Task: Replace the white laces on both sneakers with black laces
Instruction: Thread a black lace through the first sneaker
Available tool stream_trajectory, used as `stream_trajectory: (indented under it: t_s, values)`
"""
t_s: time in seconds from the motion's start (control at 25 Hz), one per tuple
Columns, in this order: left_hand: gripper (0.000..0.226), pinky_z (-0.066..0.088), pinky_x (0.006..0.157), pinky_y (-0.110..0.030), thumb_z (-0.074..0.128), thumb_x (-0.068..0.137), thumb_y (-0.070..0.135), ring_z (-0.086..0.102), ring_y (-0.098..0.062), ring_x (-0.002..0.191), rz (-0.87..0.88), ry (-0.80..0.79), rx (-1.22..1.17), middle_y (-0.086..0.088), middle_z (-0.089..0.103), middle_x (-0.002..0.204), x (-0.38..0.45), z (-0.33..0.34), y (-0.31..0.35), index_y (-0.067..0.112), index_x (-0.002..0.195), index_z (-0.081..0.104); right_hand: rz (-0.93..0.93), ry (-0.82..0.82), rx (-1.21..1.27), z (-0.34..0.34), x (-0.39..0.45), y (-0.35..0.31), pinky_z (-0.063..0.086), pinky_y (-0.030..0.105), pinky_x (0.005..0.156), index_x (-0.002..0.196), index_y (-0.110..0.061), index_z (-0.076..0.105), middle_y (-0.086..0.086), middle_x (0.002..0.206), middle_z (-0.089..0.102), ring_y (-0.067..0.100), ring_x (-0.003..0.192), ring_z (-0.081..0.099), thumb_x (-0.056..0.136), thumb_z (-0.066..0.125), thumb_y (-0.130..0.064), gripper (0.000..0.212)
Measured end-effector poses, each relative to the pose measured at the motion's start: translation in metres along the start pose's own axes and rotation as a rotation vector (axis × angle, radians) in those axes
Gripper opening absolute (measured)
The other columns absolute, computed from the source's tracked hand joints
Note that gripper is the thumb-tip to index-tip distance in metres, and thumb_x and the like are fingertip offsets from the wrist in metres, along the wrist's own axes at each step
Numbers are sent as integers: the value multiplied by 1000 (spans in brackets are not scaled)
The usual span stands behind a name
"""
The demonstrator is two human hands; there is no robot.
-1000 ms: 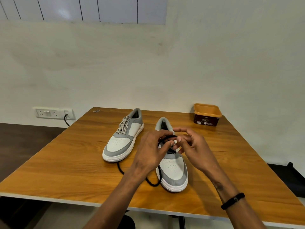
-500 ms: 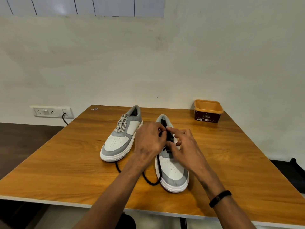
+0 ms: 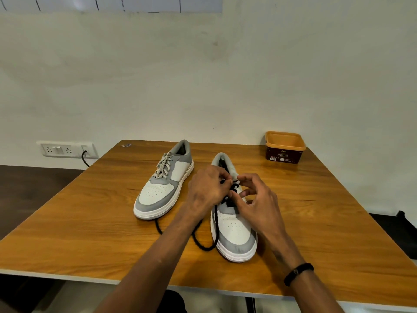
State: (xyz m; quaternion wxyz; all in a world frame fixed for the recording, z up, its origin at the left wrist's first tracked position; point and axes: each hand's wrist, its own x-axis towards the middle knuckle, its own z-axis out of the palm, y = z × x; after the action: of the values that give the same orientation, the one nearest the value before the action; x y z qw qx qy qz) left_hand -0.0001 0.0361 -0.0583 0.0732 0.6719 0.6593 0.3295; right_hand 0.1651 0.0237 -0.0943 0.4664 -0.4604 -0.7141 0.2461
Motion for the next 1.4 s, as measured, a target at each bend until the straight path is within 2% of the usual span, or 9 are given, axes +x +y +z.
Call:
stream_trajectory:
  t_s: [0.2, 0.36, 0.52, 0.68, 0.76, 0.88, 1.0, 1.12, 1.4]
  values:
    - [22, 47, 56, -29, 62, 96, 38, 65, -17, 70, 63, 94, 224, 1, 72, 82, -1, 0, 8, 23, 93, 79, 74, -13, 95, 3, -1, 3, 61, 21, 59, 141, -30, 54, -18, 126, 66, 3, 97, 68, 88, 84, -34, 61]
    - [22, 45, 58, -27, 60, 98, 38, 61, -15, 68, 126, 132, 290, 1, 71, 83, -2, 2, 8, 22, 92, 75, 95, -52, 136, 5, -2, 6, 63, 29, 53, 146, -31, 58, -10, 127, 67, 1, 93, 69, 90, 81, -35, 61]
    - [18, 39, 60, -18, 65, 98, 31, 62, -12, 72, 166, 89, 155, 0, 75, 90, -1, 1, 5, 19, 100, 78, 66, -63, 137, 2, 0, 8, 65, 30, 68, 146, -33, 59, -20, 132, 66, 2, 99, 69, 94, 78, -35, 55]
    - [16, 35, 57, -10, 67, 98, 30, 62, -9, 74, 78, 96, -61, 1, 74, 93, -6, 2, -1, 17, 103, 75, 81, -79, 218, -1, 1, 10, 60, 19, 79, 142, -31, 63, -17, 132, 69, -4, 108, 68, 104, 64, -30, 38]
    - [18, 41, 59, -13, 67, 97, 34, 64, -9, 76, 56, 124, -74, 3, 73, 93, -8, 5, -2, 18, 101, 75, 75, -86, 210, 0, 1, 12, 56, 13, 84, 141, -30, 65, -15, 133, 68, -7, 115, 65, 107, 58, -27, 34]
    - [19, 55, 64, -28, 66, 96, 39, 66, -12, 77, 65, 152, 43, 5, 73, 91, -8, 6, 1, 22, 100, 73, 55, -88, 183, 1, 2, 12, 49, 5, 89, 140, -29, 66, -16, 134, 67, -10, 121, 60, 110, 51, -19, 35]
    - [17, 58, 64, -38, 63, 97, 38, 64, -13, 72, 143, 147, 106, 6, 70, 84, -7, 4, -1, 23, 94, 70, 53, -89, 180, 0, 3, 13, 51, 8, 91, 139, -28, 66, -17, 134, 68, -8, 122, 61, 110, 49, -15, 36]
    - [17, 54, 60, -35, 61, 99, 36, 61, -12, 67, 228, 116, 112, 6, 68, 79, -5, 2, -5, 22, 94, 68, 51, -78, 190, 0, 6, 13, 54, 11, 88, 136, -25, 68, -15, 128, 71, -7, 116, 65, 110, 49, -13, 34]
    - [16, 53, 59, -36, 62, 99, 33, 63, -13, 66, 201, 81, -24, 3, 71, 79, -7, 7, -8, 20, 98, 70, 110, -24, 207, 4, 14, 11, 63, 28, 80, 127, -24, 73, -13, 112, 76, 0, 98, 72, 107, 59, -18, 25]
